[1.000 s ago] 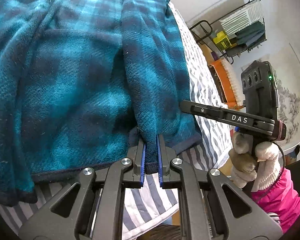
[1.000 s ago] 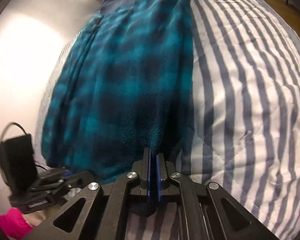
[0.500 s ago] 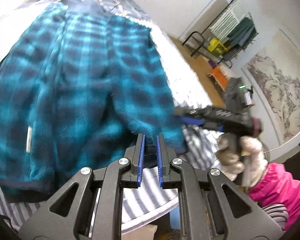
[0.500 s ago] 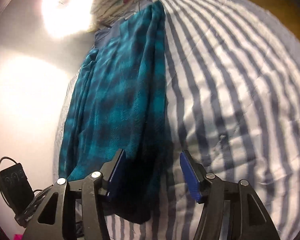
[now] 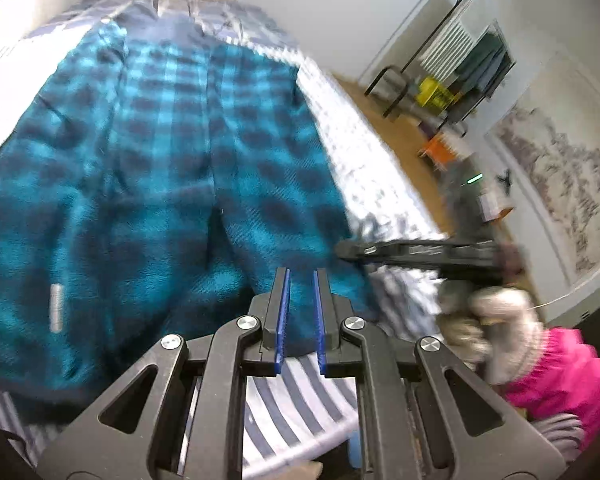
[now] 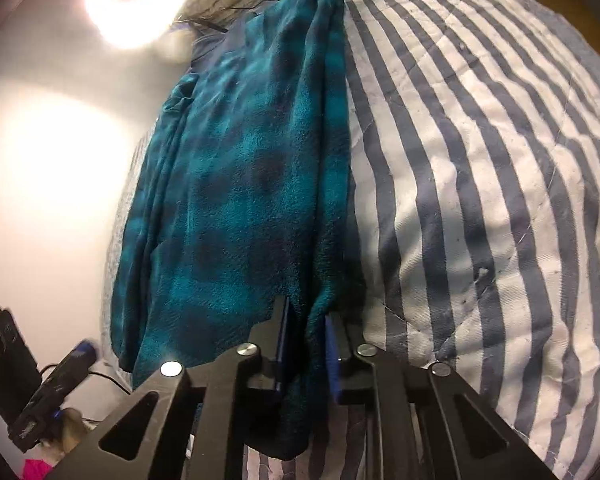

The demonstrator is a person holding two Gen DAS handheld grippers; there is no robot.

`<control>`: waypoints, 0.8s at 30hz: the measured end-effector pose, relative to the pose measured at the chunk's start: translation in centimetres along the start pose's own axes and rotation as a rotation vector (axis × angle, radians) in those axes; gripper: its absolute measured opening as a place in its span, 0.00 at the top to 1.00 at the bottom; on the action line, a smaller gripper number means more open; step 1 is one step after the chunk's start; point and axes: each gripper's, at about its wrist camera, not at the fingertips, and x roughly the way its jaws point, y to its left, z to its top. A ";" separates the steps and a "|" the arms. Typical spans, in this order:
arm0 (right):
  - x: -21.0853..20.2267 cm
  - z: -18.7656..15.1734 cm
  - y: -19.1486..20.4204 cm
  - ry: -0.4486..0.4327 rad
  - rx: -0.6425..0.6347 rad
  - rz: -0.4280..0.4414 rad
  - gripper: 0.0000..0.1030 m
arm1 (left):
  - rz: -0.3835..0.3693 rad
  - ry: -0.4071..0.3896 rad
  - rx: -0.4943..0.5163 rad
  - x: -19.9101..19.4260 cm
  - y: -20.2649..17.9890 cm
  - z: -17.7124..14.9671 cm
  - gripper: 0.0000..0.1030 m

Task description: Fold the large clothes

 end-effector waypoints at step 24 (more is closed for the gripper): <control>0.1 0.8 17.6 -0.028 -0.522 -0.469 0.95 | 0.010 -0.208 -0.235 -19.1 10.9 0.4 0.92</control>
